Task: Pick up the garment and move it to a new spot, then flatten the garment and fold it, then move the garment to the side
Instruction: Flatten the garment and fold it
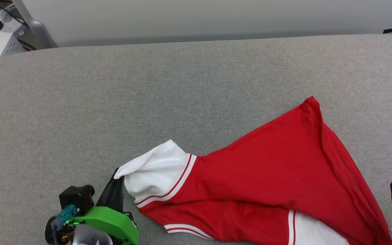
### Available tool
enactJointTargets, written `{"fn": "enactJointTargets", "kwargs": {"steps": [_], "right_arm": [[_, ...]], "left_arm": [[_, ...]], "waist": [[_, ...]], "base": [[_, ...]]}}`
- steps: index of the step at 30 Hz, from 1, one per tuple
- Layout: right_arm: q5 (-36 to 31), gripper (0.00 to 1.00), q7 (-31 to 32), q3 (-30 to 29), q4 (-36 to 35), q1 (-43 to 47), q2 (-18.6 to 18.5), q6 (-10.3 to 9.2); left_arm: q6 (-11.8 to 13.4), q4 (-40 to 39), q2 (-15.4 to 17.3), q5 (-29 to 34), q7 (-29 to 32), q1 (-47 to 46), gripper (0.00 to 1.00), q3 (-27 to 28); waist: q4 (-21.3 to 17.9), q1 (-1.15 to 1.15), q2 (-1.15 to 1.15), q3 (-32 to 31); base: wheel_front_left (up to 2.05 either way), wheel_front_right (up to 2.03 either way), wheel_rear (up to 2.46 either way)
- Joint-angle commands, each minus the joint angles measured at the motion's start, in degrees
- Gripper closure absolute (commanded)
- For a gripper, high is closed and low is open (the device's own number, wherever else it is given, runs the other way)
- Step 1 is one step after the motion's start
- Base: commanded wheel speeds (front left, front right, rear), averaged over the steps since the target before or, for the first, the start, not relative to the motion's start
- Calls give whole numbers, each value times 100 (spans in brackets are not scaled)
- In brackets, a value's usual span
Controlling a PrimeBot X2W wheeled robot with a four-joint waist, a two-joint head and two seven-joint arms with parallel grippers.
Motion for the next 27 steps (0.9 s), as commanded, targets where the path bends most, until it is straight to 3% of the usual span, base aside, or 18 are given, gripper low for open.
{"fn": "enactJointTargets", "kwargs": {"steps": [1,5,8,13,19,27], "right_arm": [[2,0,-366,81,-21,-229,-92,-3],[74,0,-1080,526,153,-806,-397,-3],[103,0,-1069,970,402,-1281,-711,-3],[472,0,285,1958,778,-2147,-1464,-3],[699,0,1994,2637,962,-3152,-2163,-3],[694,0,2619,3477,1590,-3966,-2490,-3]], "left_arm": [[21,-26,-3,-2,3,-124,100,4],[15,-58,-13,31,-14,-294,100,-16],[-16,-34,-51,50,-53,-448,100,-50],[-72,64,-144,86,-121,-684,100,-144],[-172,137,-247,163,-219,-1004,100,-285],[-253,211,-359,257,-334,-1369,100,-423]], "waist": [[70,0,0,71],[178,0,0,245],[271,0,0,348],[438,0,0,525],[662,0,0,810],[875,0,0,1181]], "base": [[0,0,0],[0,0,0],[0,0,0],[0,0,0],[0,0,0],[0,0,0]]}}
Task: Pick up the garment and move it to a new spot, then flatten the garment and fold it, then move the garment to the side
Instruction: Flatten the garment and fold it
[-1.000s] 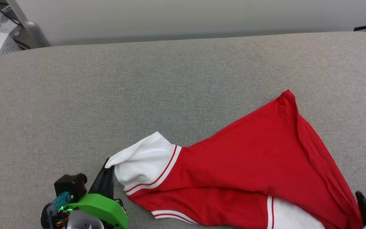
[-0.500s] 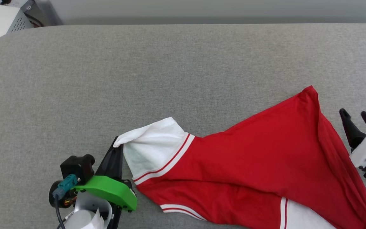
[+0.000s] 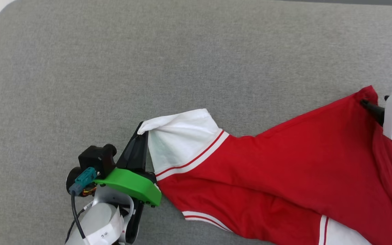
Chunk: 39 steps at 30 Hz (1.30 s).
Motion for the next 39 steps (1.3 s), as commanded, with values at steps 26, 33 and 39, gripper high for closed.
{"fn": "enactJointTargets", "kwargs": {"steps": [26,33,39], "right_arm": [[1246,100,-367,1063,1273,-558,-199,-4],[1071,100,-831,631,1387,-561,4,-4],[455,100,-1354,316,1727,-904,383,-4]], "left_arm": [[9,192,66,64,-186,-203,100,-11],[-141,375,167,-105,-6,-669,100,116],[-389,1028,353,-108,188,-1770,100,241]], "waist": [[25,0,0,-450],[-183,0,0,-978],[-397,0,0,-1127]], "base": [[0,0,0],[0,0,0],[0,0,0]]}}
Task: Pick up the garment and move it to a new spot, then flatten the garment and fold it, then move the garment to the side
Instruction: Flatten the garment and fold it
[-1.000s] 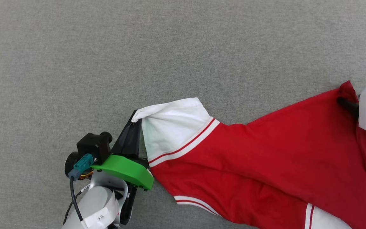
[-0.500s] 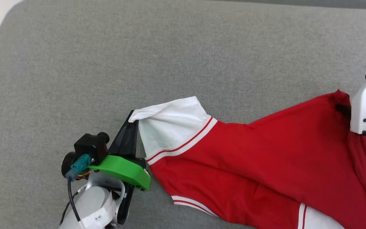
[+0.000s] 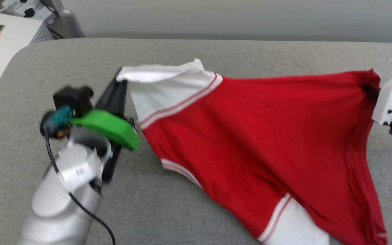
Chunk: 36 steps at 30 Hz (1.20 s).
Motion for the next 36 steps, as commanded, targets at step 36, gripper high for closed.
{"fn": "enactJointTargets", "kwargs": {"steps": [36], "right_arm": [[-2223,100,-2600,-614,1906,-4803,830,-3]], "left_arm": [[-553,4248,-167,763,-319,-6867,100,-147]], "waist": [[-397,0,0,2298]], "base": [[0,0,0]]}}
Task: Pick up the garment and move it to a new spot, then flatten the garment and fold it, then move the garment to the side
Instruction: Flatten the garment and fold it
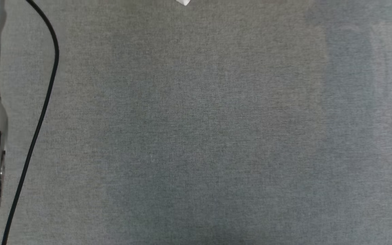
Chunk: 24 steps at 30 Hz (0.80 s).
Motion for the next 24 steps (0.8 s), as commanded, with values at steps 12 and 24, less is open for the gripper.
{"fn": "enactJointTargets", "kwargs": {"steps": [12,24], "right_arm": [[995,100,-246,1107,384,1145,176,-4],[1976,100,-767,1906,-49,3607,-129,-4]], "left_arm": [[-332,888,-313,-571,-343,1416,100,146],[-426,201,-264,-968,-435,4403,100,446]], "waist": [[164,-1,0,60],[295,-1,0,-1340]], "base": [[0,0,0],[0,0,0]]}}
